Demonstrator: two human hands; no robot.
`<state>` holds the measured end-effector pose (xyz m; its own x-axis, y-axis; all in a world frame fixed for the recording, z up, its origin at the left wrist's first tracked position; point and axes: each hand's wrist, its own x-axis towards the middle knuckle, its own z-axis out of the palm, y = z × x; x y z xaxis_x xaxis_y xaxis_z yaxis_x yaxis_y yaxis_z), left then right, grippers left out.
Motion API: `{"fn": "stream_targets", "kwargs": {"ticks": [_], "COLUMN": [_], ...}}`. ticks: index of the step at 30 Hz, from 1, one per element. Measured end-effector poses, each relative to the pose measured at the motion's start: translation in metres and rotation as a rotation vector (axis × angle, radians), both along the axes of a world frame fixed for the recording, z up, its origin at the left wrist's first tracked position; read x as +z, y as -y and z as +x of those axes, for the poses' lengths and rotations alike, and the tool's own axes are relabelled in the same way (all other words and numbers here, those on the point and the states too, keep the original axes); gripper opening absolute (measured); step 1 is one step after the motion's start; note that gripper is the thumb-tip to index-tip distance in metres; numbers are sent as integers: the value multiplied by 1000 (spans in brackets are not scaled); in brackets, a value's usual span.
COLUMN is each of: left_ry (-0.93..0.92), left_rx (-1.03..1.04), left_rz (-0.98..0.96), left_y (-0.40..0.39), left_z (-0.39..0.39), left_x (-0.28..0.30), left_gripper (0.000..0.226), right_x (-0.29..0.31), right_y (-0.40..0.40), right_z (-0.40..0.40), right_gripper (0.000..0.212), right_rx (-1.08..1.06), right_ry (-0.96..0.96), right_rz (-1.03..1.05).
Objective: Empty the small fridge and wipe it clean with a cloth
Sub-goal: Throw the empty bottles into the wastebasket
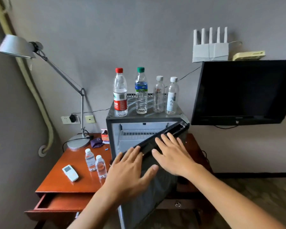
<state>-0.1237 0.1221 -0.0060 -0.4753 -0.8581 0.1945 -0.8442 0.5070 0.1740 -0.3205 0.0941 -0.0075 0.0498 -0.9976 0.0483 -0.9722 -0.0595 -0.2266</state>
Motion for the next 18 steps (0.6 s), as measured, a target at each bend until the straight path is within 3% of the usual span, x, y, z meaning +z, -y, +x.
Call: {"fn": "stream_targets", "kwargs": {"ticks": [7,11,12,16,18], "left_ry": [76,60,47,15,-4], "left_rx": [76,44,30,6,15], "left_rz": [-104,-161,-177,-242,-258], "left_y": [98,133,138,150,152], "left_z": [27,34,36,41,40], "left_x": [-23,-37,-41,-54,-55], "left_gripper": [104,103,100,93,92], "right_x": [-14,16,32,120,158], "right_y": [65,82,90,142,180], "right_z": [15,8,3,-31,-47], "right_gripper": [81,81,77,50,50], "right_rx": [16,41,42,-92,-176], "right_ry": [10,-35,-45,-100,-145], "right_rz": [23,52,-51,-787,-818]}}
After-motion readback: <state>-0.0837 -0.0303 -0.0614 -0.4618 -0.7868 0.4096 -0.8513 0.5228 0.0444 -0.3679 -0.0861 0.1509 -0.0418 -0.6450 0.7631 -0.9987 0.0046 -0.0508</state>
